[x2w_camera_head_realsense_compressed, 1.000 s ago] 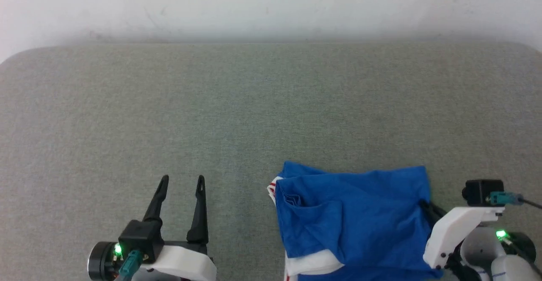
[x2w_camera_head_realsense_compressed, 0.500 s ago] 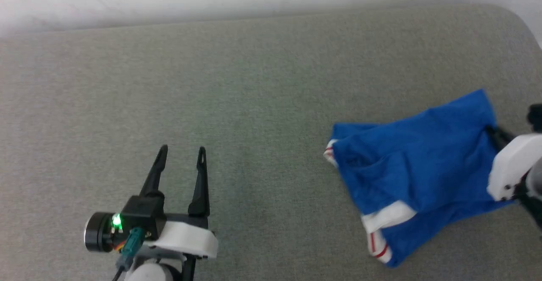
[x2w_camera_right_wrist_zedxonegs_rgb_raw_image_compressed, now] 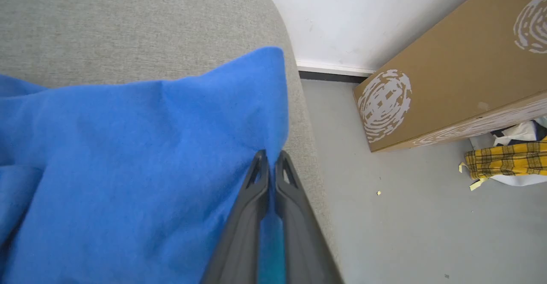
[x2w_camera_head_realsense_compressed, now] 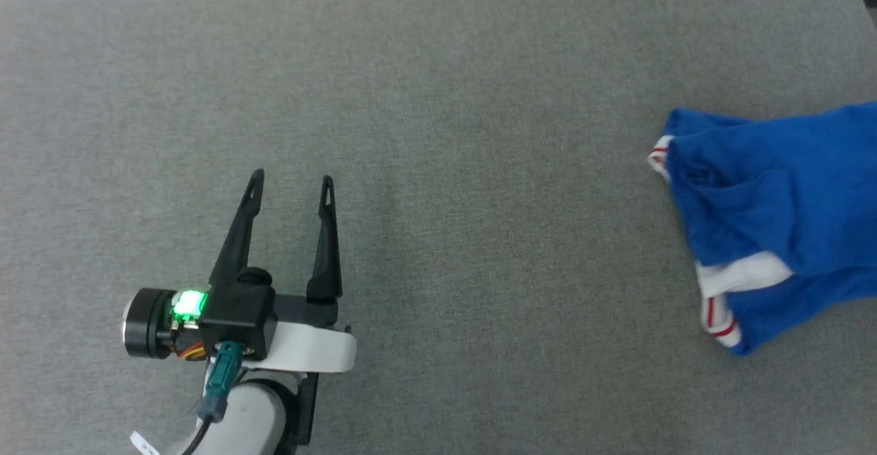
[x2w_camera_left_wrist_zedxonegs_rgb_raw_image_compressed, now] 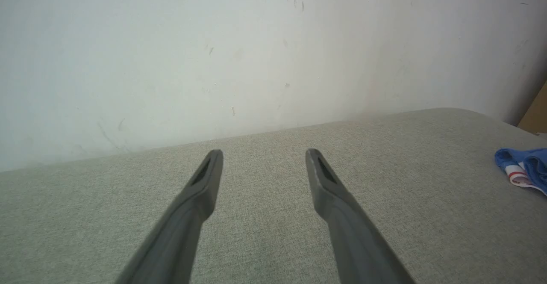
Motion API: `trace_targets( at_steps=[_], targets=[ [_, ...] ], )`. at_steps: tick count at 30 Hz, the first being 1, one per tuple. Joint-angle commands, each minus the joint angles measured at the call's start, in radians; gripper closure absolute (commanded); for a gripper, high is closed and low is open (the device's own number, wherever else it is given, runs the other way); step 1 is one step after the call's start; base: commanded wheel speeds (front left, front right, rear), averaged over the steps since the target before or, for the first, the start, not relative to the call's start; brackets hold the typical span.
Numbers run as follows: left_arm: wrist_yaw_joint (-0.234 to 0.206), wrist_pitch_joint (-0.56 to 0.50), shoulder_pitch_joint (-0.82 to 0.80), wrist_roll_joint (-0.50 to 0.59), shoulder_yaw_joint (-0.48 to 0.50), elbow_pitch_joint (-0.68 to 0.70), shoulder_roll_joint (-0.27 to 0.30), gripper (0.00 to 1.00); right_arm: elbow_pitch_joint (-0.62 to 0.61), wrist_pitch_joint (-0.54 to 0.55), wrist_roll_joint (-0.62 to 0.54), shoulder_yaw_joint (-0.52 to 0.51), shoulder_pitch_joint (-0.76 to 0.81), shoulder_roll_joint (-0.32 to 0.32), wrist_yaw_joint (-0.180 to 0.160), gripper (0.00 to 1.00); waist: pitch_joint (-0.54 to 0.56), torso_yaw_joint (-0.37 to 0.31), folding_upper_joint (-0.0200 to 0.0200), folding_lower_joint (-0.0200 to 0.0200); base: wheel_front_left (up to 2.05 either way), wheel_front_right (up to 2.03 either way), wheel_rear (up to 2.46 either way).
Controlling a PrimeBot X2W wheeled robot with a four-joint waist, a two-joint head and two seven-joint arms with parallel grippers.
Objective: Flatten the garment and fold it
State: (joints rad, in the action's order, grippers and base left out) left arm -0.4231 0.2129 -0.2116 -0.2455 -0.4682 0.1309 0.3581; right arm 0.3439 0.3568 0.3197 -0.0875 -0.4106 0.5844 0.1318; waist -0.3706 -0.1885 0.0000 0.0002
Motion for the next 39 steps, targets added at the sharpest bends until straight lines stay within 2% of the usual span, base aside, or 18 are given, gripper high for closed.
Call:
trace_targets(
  at_steps=[1,7,18,19,20,30,35,39],
  targets=[
    [-0.013,0.008,-0.022,0.018,-0.001,0.012,0.009,0.0,0.026,-0.026,0.001,-0.013,-0.032,0.024,-0.001,1.0,-0.054,-0.024,0.0,-0.0002,0.0,0.0,0.0],
    [-0.03,0.012,-0.043,0.03,0.006,0.049,0.004,0.0,0.124,-0.104,-0.002,-0.024,-0.09,0.067,-0.001,1.0,-0.114,-0.028,0.0,-0.0002,0.0,0.0,0.0],
    [-0.05,0.032,-0.068,0.068,0.015,0.108,0.007,0.0,0.285,-0.197,0.021,0.041,-0.169,0.053,-0.001,1.0,-0.164,-0.027,0.0,-0.0002,0.0,0.0,0.0],
    [-0.053,0.032,-0.069,0.07,0.015,0.108,0.007,0.0,0.297,-0.204,0.021,0.043,-0.174,0.055,-0.001,0.91,-0.165,-0.027,0.0,-0.0002,0.0,0.0,0.0],
    [-0.059,0.033,-0.07,0.074,0.018,0.109,0.006,0.0,0.309,-0.212,0.019,0.044,-0.18,0.056,-0.001,0.0,-0.165,-0.026,0.0,-0.0002,0.0,0.0,0.0],
    [-0.069,0.041,-0.041,0.056,0.028,0.092,-0.003,0.0,0.38,-0.278,0.012,0.034,-0.194,0.05,-0.001,0.0,-0.081,-0.024,0.0,-0.0002,0.0,0.0,0.0],
    [-0.068,0.046,-0.011,0.037,0.041,0.089,-0.01,0.0,0.339,-0.328,0.025,0.023,-0.161,0.029,-0.001,0.0,-0.019,-0.021,0.0,-0.0002,0.0,0.0,0.0],
    [-0.057,0.048,0.042,-0.001,0.058,0.083,-0.018,0.0,0.25,-0.382,0.053,0.011,-0.092,-0.026,-0.001,0.0,0.053,-0.017,0.0,-0.0002,0.0,0.0,0.0]
  ],
)
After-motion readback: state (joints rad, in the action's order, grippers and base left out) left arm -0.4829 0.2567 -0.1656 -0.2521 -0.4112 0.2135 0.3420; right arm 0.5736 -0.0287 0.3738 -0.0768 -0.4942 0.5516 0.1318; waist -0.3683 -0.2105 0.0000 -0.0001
